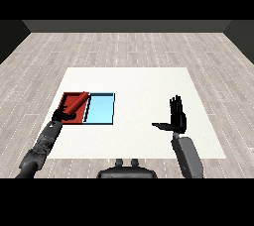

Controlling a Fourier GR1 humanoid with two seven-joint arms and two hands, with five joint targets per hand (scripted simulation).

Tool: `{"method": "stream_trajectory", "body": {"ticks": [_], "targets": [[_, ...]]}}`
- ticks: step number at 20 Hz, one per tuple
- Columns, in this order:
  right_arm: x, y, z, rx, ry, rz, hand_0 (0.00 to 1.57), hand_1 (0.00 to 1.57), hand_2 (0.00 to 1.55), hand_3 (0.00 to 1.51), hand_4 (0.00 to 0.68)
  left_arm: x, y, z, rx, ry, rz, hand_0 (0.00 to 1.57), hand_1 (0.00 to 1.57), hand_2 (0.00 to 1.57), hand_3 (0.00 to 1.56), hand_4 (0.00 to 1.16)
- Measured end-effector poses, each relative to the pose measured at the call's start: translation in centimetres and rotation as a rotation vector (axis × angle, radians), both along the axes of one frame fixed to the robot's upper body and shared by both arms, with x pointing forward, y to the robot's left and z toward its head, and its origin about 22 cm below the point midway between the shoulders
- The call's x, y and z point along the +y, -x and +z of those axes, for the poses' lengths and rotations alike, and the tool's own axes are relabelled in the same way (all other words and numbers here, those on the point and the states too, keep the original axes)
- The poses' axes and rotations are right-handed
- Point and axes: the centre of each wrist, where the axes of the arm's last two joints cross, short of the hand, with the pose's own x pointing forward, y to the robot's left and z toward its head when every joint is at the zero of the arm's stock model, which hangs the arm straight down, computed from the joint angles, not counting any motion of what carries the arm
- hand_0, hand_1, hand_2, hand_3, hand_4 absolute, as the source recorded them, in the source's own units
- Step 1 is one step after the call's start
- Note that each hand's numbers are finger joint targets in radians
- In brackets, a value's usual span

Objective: Pick the red can and put it in the red box

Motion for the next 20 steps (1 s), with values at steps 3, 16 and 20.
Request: {"method": "stream_trajectory", "body": {"ticks": [3,16,20], "targets": [[0.4,-0.2,-0.5,-0.005,-0.01,0.012,0.0,0.0,0.0,0.0,0.0,0.1,0.1,-0.3,0.082,-0.011,-0.032,0.0,0.0,0.0,0.0,0.0],[0.2,-0.5,-0.9,-0.031,-0.017,0.051,0.0,0.0,0.0,0.0,0.0,-3.5,-4.4,3.8,-0.703,0.521,-0.168,0.0,0.0,0.0,0.0,0.0],[-0.1,-0.6,-0.9,-0.037,0.003,0.066,0.0,0.0,0.0,0.0,0.0,-8.5,-4.7,2.6,-0.91,0.722,-0.298,0.0,0.0,0.0,0.0,0.0]]}}
